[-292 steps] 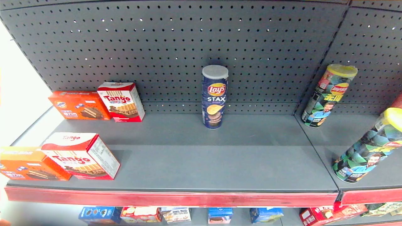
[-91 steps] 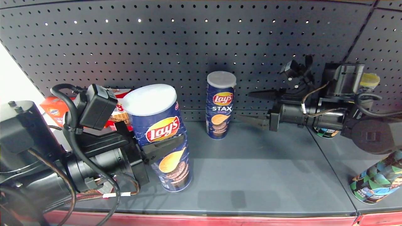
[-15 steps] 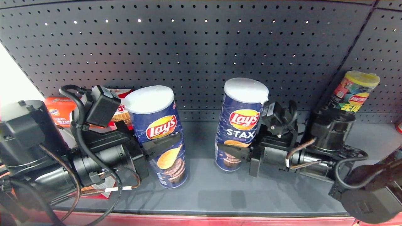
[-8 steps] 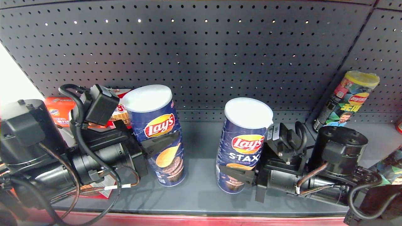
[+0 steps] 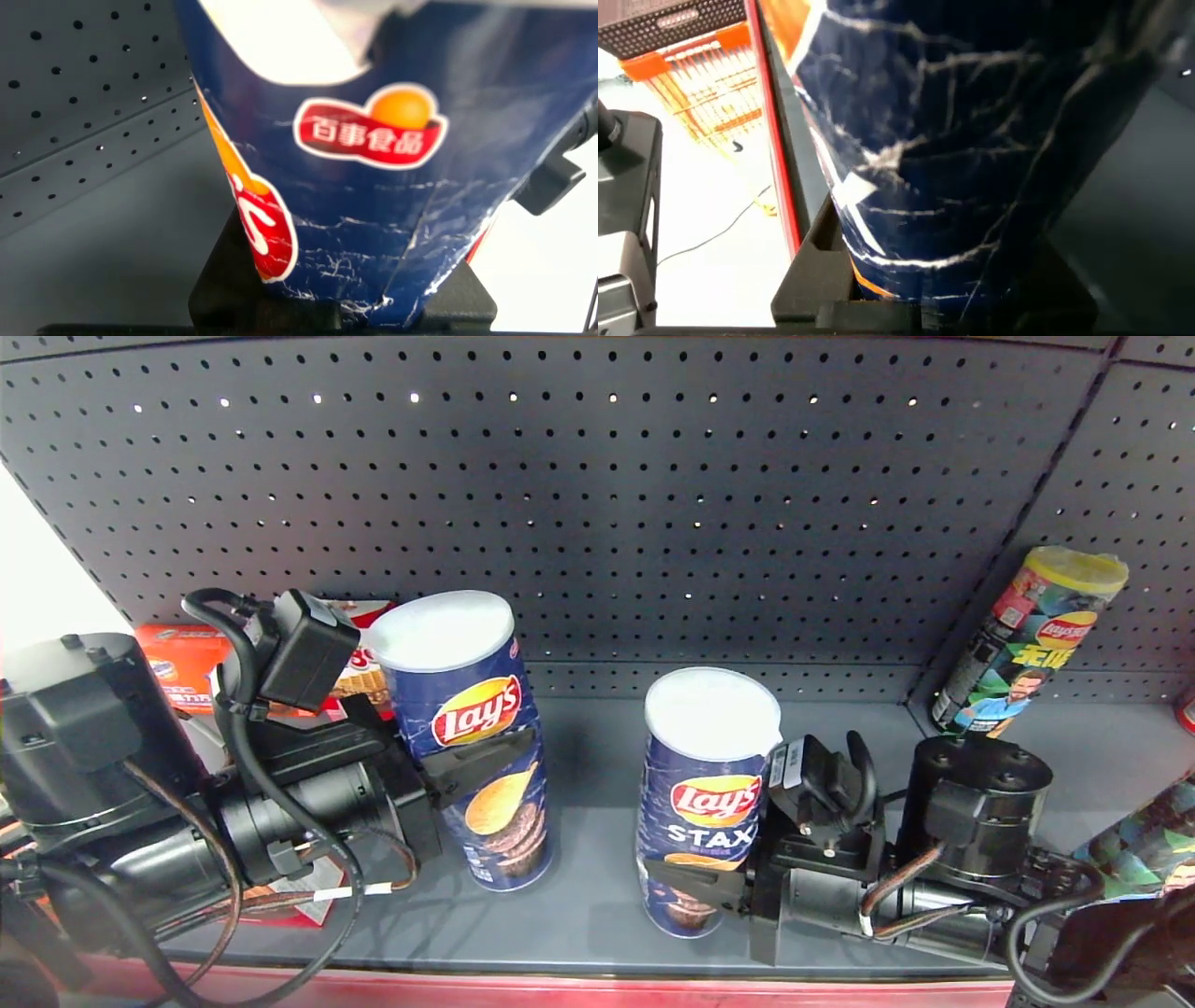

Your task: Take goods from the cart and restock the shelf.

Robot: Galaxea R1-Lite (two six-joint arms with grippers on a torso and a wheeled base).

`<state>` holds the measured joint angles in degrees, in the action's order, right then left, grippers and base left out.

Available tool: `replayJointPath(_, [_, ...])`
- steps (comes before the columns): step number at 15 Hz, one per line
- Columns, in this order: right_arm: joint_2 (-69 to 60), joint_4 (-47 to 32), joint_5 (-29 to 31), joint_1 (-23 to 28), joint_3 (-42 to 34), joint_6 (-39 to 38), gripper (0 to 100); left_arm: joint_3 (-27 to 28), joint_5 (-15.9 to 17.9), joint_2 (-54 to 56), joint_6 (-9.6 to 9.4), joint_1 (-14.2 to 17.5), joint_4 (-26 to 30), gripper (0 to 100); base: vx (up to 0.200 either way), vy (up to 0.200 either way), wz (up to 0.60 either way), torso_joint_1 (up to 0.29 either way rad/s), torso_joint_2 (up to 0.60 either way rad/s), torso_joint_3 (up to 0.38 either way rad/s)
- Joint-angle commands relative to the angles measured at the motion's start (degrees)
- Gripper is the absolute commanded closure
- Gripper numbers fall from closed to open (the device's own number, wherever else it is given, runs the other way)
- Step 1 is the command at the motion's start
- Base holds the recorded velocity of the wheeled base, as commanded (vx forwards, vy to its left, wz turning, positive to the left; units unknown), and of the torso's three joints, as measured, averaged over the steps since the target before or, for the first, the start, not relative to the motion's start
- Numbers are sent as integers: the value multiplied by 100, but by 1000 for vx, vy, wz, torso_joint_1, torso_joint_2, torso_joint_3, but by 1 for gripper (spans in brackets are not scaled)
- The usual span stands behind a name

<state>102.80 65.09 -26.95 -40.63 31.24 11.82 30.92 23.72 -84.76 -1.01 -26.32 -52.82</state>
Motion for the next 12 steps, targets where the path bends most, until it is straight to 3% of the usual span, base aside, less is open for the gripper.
replayJointPath(1, [152,4,6,-15,40,4,100,-7,1,-14,5,-5,0,100,0,0,0,0,0,0])
replayJointPath(6, [249,4,182,-147,48,4,100,-7,10,-14,-4,-5,0,100,0,0,0,0,0,0])
replayJointPath(7, [231,4,243,-147,48,4,0,-7,10,-14,-4,-5,-9,100,0,0,0,0,0,0])
replayJointPath(12, [-217,4,489,-138,-294,-5,0,-24,10,-14,-13,-22,-9,100,0,0,0,0,0,0])
